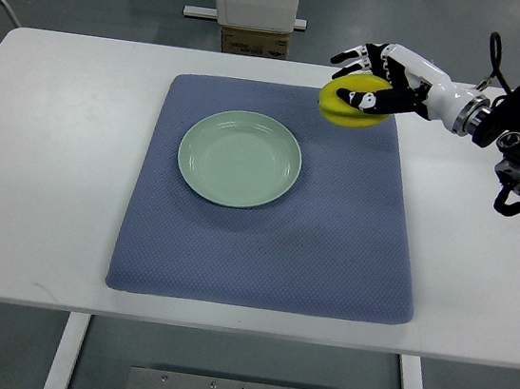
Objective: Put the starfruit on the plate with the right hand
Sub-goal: 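Lift the starfruit with the right hand, away from the mat, then carry the starfruit over the green plate and lower it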
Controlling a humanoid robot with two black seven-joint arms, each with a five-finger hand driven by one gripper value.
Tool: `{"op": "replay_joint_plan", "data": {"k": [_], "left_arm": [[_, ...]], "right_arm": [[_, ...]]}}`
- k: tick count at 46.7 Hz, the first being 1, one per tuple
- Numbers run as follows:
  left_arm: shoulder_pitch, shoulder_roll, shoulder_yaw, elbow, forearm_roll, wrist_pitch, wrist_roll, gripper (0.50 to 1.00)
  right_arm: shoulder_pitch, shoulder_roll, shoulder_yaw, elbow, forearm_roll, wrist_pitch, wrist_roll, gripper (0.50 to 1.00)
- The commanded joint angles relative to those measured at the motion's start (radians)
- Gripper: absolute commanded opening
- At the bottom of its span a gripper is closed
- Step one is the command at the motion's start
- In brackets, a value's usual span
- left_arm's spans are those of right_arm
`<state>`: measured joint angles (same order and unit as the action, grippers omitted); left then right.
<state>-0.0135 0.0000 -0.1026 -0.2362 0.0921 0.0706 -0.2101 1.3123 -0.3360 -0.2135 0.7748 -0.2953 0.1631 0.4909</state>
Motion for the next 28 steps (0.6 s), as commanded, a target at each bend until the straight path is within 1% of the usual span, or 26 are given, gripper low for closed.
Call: {"op": "replay_joint_plan", "data": {"k": [1, 8, 20, 28], "left_arm": [[0.0, 0.0, 0.0, 0.0, 0.0, 0.0, 0.0, 1.0], [0.0, 0.0, 0.0, 0.0, 0.0, 0.0, 0.0, 1.0], [0.0, 0.0, 0.0, 0.0, 0.0, 0.0, 0.0, 1.0], [0.0, 0.0, 0.0, 0.0, 0.0, 0.0, 0.0, 1.0]], "right_arm": [[-0.008, 0.044, 0.002, -0.018, 0.024, -0.008, -0.003, 0.5], [-0.033, 0.153, 0.003, -0.078, 0.031, -0.027, -0.003, 0.5], [-0.1, 0.336, 0.002, -0.247, 0.031, -0.025, -0.005, 0.5], [-0.127, 0.336, 0.003, -0.313, 0.031, -0.025, -0.005, 0.5]]}}
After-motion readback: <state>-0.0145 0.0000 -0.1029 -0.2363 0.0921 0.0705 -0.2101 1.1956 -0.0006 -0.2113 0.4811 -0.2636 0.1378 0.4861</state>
